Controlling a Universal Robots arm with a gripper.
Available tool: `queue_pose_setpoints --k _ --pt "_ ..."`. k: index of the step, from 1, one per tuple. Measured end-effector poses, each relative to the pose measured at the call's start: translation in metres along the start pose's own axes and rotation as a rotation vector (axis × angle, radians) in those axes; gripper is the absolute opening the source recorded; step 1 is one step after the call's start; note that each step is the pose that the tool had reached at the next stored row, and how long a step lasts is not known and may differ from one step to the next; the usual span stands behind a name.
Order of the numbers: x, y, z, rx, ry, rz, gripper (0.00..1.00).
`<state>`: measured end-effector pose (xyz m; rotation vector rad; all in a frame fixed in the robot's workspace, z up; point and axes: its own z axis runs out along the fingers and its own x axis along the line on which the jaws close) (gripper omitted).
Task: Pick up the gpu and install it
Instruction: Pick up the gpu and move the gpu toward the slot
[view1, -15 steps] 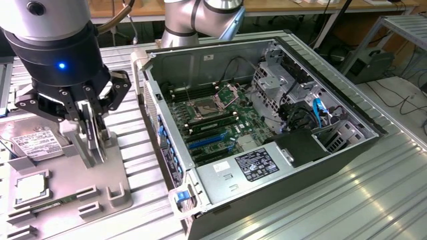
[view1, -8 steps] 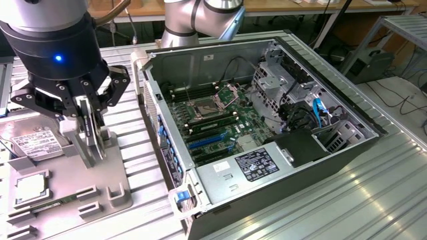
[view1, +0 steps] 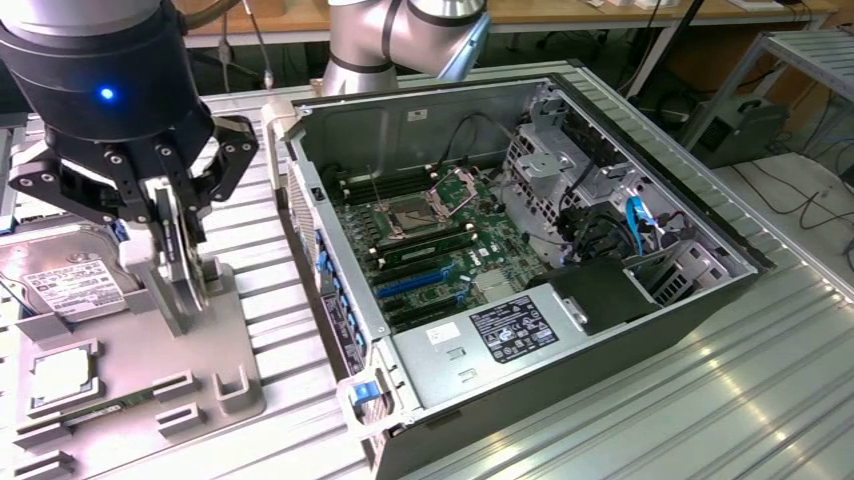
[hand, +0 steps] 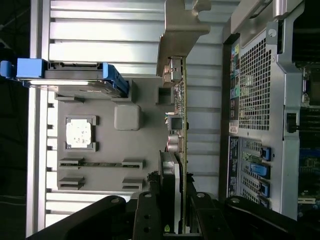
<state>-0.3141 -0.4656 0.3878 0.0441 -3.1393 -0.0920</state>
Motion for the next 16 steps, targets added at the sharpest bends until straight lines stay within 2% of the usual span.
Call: queue_pose_setpoints --k 16 --pt "0.0 0.0018 -0.0307 0.0 0.0 0.0 0.28"
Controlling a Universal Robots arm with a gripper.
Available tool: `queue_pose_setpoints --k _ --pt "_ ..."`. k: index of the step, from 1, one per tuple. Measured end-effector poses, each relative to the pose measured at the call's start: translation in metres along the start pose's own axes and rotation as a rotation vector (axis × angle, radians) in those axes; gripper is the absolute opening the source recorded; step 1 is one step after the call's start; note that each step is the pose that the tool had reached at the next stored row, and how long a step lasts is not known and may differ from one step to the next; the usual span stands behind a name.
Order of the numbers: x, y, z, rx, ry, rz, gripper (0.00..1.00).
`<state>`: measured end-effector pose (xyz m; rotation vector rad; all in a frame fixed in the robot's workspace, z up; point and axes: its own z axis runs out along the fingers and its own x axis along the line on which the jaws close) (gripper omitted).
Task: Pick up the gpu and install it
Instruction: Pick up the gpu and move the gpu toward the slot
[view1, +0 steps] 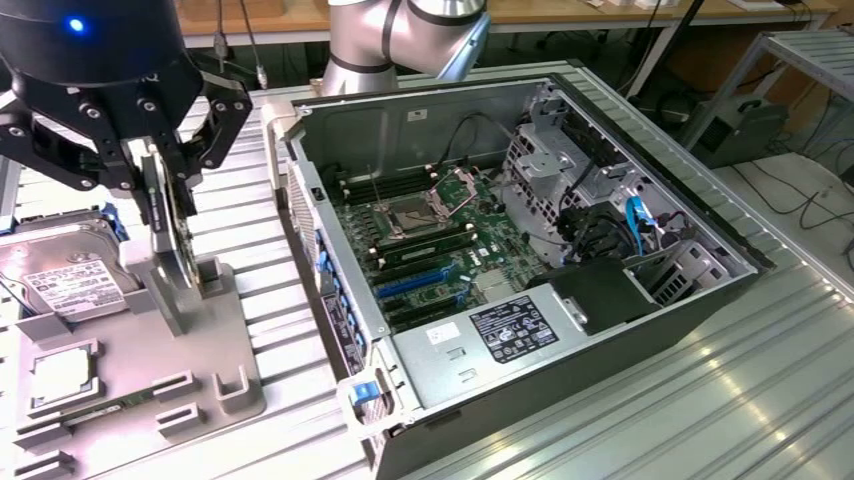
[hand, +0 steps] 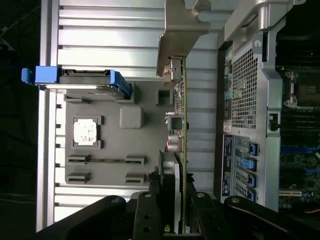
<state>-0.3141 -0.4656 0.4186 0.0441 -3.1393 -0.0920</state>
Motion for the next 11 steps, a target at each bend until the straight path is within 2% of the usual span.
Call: queue_pose_setpoints --k 11 --pt "0.0 0.001 -0.0166 0.0 -0.0001 0.0 0.28"
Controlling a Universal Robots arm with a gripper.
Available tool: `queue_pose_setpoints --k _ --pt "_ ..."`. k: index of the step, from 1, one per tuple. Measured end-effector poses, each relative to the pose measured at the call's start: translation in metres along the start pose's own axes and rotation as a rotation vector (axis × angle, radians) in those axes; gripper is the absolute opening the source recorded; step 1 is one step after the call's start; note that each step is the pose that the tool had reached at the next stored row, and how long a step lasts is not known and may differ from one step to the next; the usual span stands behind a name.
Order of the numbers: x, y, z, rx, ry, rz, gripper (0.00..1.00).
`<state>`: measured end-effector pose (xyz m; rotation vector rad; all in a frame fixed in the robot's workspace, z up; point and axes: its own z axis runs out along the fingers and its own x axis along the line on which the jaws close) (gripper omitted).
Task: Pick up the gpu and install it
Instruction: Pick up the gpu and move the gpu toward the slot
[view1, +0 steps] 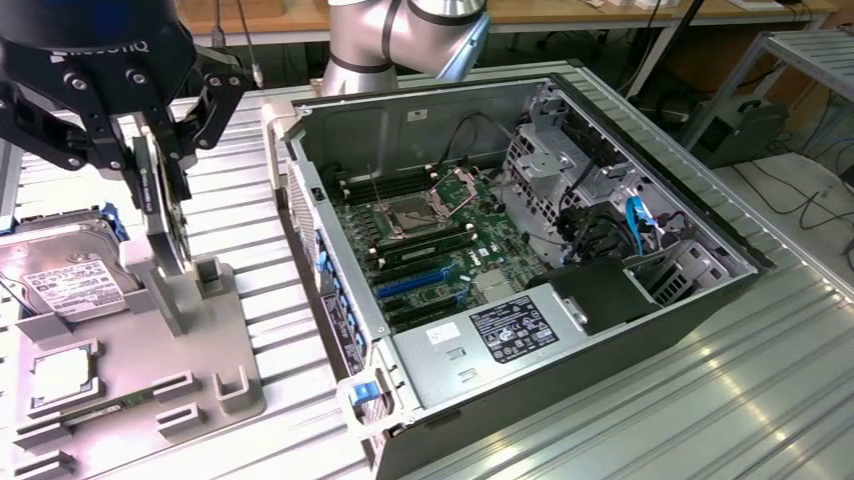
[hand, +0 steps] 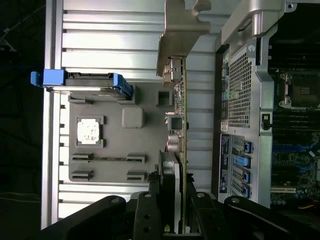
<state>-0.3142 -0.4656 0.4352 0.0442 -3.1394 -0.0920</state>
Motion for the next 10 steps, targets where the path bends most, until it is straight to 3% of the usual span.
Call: queue_pose_setpoints --k 10 --pt "-0.0016 0.0 -0.0006 0.0002 0.0002 0.0 0.28"
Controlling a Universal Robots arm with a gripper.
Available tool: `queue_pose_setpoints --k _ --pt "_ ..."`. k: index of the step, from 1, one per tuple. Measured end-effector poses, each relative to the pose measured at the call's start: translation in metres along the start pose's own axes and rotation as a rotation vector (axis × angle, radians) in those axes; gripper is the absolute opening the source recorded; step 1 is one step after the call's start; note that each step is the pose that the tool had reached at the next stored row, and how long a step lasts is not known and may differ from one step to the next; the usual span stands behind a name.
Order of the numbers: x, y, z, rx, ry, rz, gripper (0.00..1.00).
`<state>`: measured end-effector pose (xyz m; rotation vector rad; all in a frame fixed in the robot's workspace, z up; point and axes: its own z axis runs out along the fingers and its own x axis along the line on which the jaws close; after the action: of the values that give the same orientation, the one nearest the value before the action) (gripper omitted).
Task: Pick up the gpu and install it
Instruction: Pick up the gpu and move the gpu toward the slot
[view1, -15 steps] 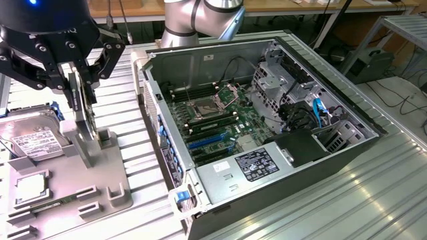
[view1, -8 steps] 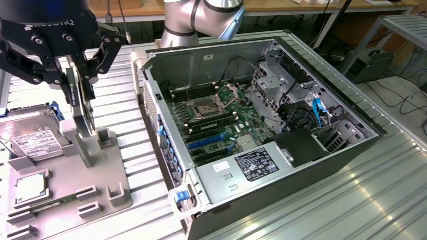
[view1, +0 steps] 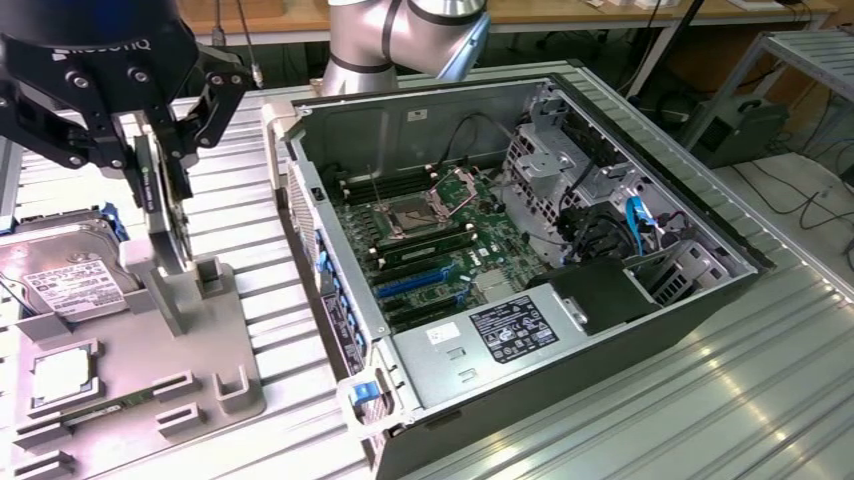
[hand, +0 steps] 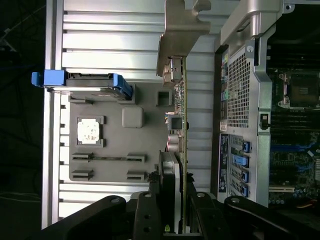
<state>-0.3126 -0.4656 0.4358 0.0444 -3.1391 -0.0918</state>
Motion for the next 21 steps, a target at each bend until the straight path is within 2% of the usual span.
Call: queue_pose_setpoints --k 21 --pt "-0.013 -0.0004 0.0001 -0.0002 -0.0002 0.0 0.28"
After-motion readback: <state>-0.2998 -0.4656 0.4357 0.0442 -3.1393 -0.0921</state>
